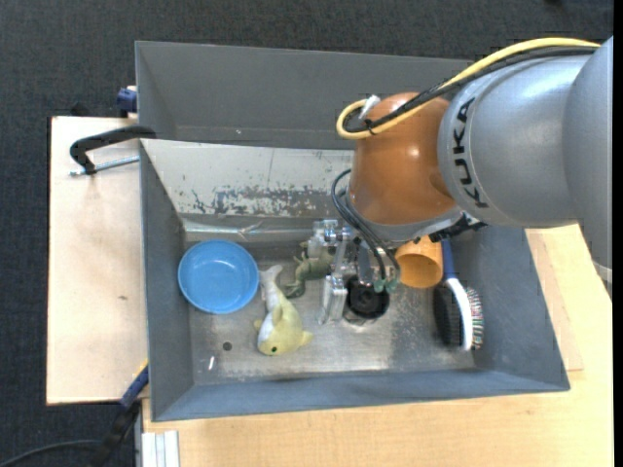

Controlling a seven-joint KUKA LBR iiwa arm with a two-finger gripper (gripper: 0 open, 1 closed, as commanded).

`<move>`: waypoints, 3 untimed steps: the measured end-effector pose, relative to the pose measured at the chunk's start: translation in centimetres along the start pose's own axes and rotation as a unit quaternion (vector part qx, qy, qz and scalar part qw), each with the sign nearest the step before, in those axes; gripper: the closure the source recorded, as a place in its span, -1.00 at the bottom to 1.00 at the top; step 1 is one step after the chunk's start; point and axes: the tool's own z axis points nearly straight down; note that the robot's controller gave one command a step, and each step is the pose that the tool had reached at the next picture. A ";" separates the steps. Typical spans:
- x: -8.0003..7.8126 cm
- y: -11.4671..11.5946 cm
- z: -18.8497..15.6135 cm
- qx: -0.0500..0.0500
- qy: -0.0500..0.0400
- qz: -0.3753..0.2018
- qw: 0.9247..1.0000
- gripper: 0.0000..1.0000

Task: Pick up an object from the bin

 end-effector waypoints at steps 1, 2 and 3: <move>-5.2 -4.0 6.2 -0.001 -0.018 -0.002 1.000 -1.00; -5.5 -3.6 5.5 -0.002 -0.024 -0.003 1.000 1.00; -0.6 -3.4 -9.3 0.000 -0.006 -0.051 0.999 1.00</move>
Offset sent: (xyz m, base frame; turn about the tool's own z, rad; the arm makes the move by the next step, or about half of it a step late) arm 0.0420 -0.0385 -0.0686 -0.0088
